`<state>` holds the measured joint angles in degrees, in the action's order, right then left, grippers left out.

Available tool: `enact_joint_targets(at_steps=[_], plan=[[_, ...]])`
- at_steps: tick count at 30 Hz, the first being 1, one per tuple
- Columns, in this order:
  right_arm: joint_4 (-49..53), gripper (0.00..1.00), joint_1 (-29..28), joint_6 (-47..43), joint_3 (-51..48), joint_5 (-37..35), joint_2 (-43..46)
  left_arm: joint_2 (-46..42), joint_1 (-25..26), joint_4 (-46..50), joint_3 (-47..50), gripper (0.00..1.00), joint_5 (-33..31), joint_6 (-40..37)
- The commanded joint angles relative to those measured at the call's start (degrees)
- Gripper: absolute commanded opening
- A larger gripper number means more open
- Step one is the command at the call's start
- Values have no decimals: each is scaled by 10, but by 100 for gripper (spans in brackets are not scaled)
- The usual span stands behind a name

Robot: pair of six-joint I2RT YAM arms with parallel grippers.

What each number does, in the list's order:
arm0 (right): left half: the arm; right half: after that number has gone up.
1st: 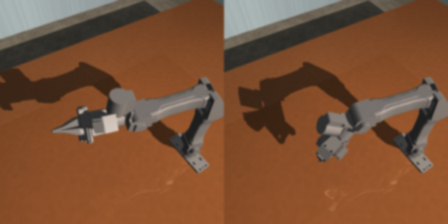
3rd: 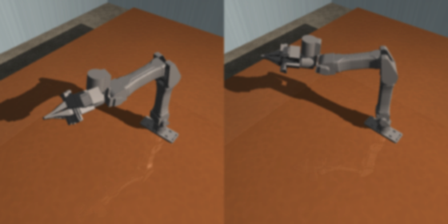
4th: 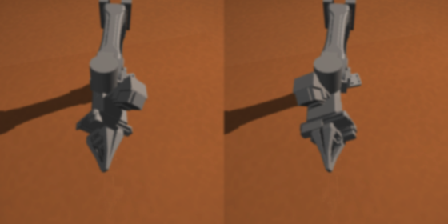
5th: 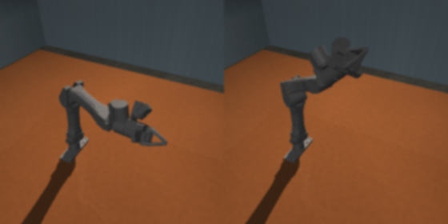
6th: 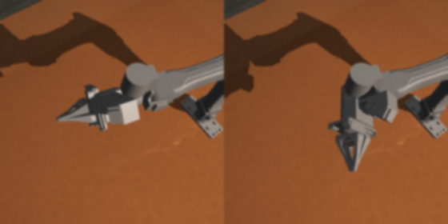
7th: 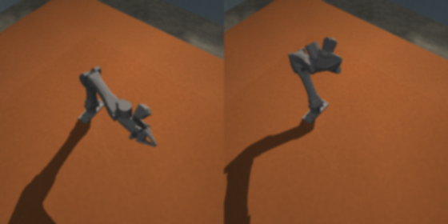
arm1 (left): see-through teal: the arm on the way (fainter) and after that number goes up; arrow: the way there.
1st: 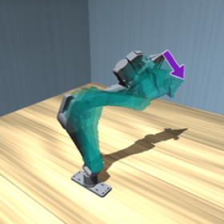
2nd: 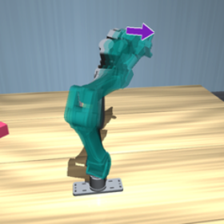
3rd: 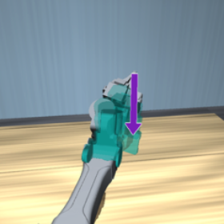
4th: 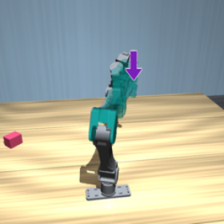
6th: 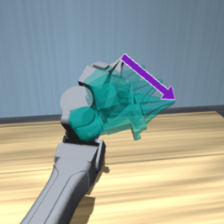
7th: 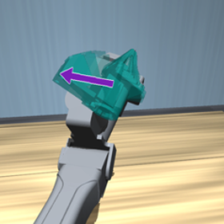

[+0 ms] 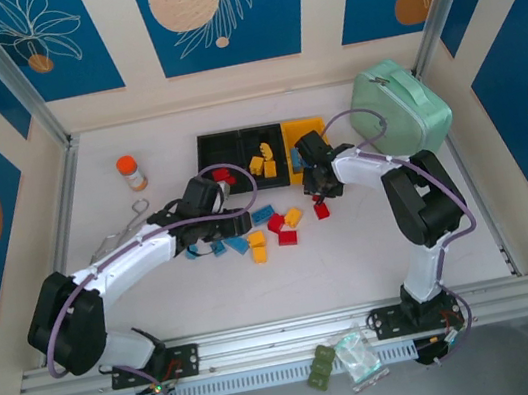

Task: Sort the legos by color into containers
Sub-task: Pick up the lego from the center of the table.

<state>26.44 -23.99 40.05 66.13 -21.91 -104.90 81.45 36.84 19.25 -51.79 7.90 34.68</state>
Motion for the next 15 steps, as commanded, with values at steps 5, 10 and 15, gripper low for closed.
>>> enact_joint_targets(at_steps=[5,10,15], plan=[[28,29,-15,-2,-15,-21,38,-6,5,-3,5,58,-4,9],[51,28,-30,-9,-23,-26,95,-23,3,0,17,58,-31,28],[72,28,-56,-18,6,-18,124,-58,-6,1,55,58,-45,59]])
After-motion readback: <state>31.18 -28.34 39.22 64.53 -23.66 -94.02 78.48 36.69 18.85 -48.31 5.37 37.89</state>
